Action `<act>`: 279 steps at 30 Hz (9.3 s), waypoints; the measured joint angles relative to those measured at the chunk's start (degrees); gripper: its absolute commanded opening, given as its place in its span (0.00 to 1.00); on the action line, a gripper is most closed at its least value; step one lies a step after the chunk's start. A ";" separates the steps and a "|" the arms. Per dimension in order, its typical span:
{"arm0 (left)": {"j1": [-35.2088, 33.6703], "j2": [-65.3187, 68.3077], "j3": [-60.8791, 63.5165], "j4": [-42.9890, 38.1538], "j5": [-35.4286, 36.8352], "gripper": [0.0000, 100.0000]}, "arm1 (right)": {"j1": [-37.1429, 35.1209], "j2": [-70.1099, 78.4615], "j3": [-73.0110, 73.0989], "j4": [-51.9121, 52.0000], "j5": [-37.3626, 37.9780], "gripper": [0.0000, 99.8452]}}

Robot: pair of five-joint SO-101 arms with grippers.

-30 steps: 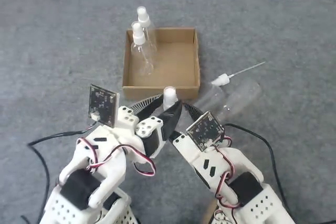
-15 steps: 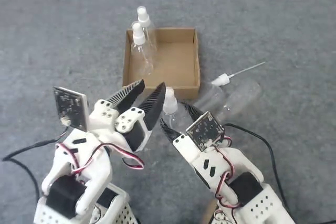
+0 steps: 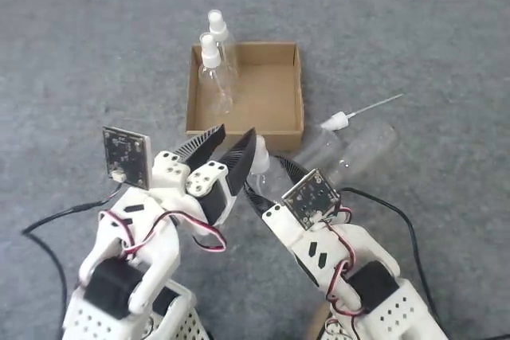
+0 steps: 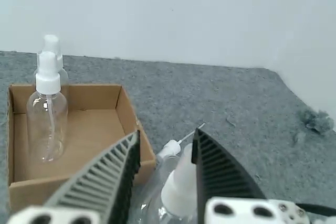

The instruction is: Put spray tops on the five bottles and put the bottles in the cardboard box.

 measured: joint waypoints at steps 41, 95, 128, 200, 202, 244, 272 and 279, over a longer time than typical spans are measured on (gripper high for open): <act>-9.67 -12.75 3.16 5.71 -3.25 0.14 | 0.00 0.09 0.79 -0.53 0.26 0.01; -9.67 -12.75 4.57 5.89 -7.82 0.15 | -2.29 0.00 2.46 -7.47 0.09 0.01; -49.76 -12.22 22.07 3.34 -3.69 0.15 | -1.85 0.00 5.01 -7.47 0.09 0.01; -51.60 -12.22 28.48 -0.18 -3.69 0.15 | -1.49 85.80 -45.01 -46.24 6.33 0.01; -51.60 -12.22 28.48 -0.18 -3.69 0.15 | -1.41 86.95 -45.71 -46.24 5.98 0.01; -48.62 -12.22 28.48 -0.18 -3.69 0.15 | 0.44 105.32 -48.35 -56.88 -4.84 0.01; -48.62 -12.22 28.48 -0.18 -3.69 0.15 | 0.18 105.49 -49.05 -51.96 -4.92 0.21; -48.62 -12.22 28.48 -0.18 -3.69 0.15 | 0.18 105.49 -49.05 -51.96 -4.92 0.21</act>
